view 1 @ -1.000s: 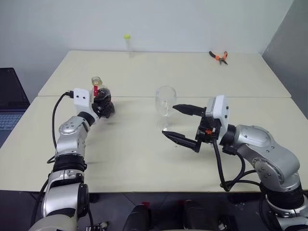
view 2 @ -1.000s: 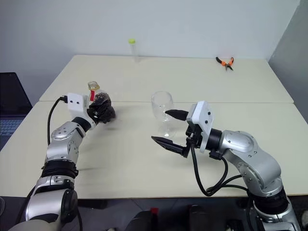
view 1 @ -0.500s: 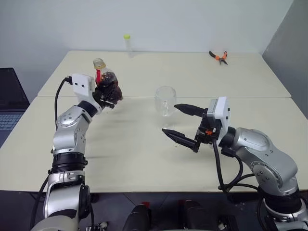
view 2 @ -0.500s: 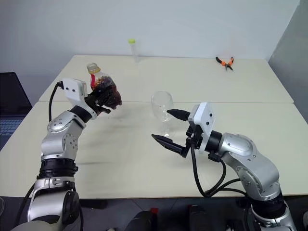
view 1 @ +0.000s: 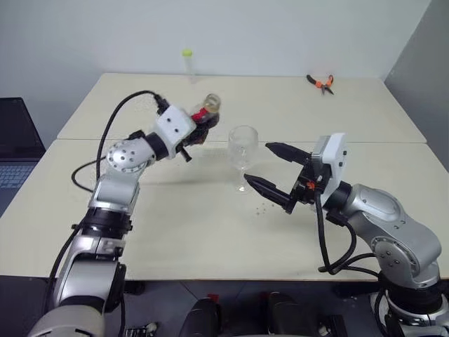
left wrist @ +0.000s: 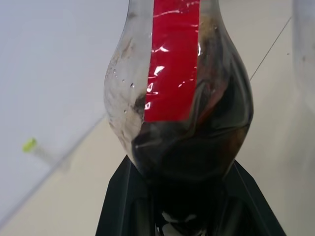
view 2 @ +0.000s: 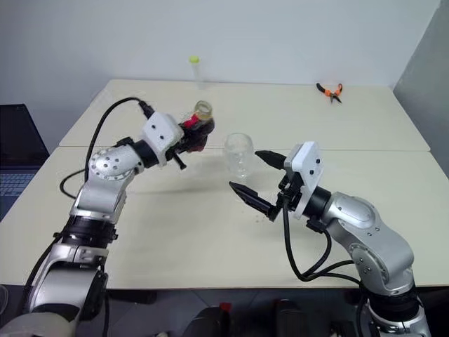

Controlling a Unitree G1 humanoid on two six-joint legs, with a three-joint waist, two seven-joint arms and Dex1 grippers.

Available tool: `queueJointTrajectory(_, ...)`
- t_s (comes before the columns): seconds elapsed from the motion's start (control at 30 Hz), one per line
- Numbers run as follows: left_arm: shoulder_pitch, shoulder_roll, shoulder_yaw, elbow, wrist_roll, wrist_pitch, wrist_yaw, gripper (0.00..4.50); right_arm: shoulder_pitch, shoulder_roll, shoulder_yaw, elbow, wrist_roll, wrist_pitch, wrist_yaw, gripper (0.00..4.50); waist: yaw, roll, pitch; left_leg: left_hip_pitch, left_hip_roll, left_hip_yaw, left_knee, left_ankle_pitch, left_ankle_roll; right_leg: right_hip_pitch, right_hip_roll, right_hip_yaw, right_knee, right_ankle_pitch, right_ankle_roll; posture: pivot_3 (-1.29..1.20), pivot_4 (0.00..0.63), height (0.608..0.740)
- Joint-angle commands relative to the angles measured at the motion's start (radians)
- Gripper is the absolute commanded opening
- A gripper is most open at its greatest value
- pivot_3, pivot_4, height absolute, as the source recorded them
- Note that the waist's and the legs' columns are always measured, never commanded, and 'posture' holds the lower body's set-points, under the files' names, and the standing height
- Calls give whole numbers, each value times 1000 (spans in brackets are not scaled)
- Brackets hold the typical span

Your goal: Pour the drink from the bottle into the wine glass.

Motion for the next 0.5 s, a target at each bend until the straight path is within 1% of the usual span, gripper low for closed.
queueJointTrajectory(0.03,-77,8,-19,51,60,-108,18,792,-9,10,8,-10,-29,-12,-30,4500,0,0,0,0,0,0,0,0,0,0,0,0,0,0,0,0,150,740)
queueJointTrajectory(0.2,-134,7,-36,156,133,-220,76,791,-10,33,27,0,-64,-27,-54,4500,-5,0,0,0,1,0,0,0,0,-1,2,0,1,0,0,0,150,740)
queueJointTrajectory(0.5,-150,30,-59,251,291,-429,241,765,-18,75,43,24,-124,-40,-88,4500,-2,0,0,-1,1,0,0,0,0,-1,1,0,1,0,0,0,150,740)
